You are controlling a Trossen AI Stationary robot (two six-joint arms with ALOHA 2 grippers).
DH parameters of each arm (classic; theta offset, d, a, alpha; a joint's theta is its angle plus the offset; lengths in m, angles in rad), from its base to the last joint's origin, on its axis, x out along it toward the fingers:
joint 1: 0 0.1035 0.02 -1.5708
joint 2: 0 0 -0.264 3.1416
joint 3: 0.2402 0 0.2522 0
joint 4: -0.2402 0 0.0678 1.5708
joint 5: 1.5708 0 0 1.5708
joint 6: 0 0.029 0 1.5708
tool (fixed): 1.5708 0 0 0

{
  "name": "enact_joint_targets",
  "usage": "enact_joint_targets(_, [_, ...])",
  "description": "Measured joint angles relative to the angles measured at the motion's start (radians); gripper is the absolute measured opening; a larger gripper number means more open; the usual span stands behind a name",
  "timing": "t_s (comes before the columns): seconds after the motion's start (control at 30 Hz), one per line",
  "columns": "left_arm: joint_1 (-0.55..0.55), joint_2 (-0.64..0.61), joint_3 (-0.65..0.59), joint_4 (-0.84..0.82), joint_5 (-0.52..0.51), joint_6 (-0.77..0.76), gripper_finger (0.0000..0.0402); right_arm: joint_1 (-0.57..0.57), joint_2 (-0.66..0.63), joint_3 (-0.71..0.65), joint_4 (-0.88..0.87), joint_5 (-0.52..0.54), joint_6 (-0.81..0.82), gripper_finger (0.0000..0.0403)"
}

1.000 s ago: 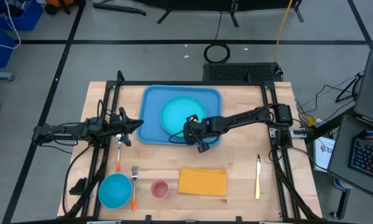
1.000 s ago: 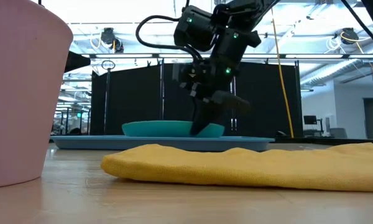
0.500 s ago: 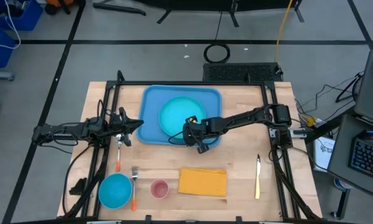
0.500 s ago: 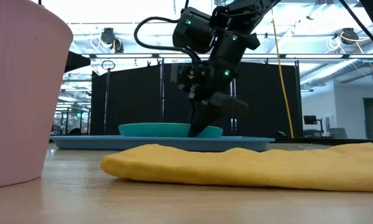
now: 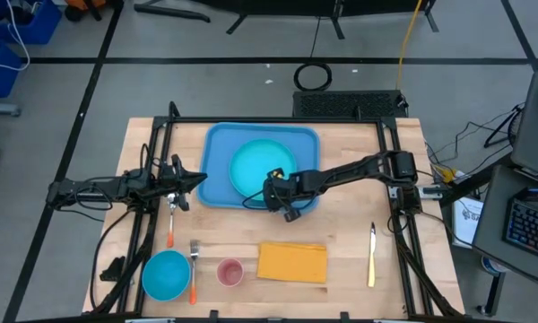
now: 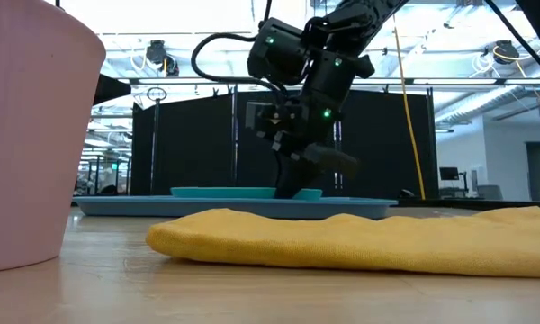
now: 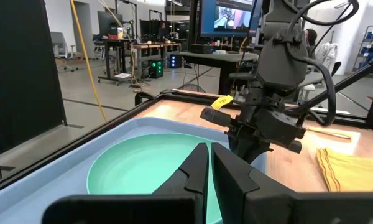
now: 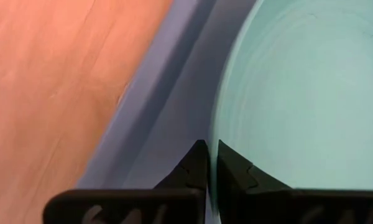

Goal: Set up tray
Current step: Put the green plate on the blue serving tray

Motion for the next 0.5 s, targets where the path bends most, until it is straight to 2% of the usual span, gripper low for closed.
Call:
enact_joint_targets(0.27, [0.0, 0.0, 0.0, 0.0, 0.0, -0.001, 0.0026, 0.0, 0.001, 0.0, 0.02, -0.004, 0.003, 0.0009])
enact_joint_targets(0.5, [0.0, 0.0, 0.0, 0.0, 0.001, -0.003, 0.0026, 0.002, 0.001, 0.0, 0.02, -0.012, 0.011, 0.0033])
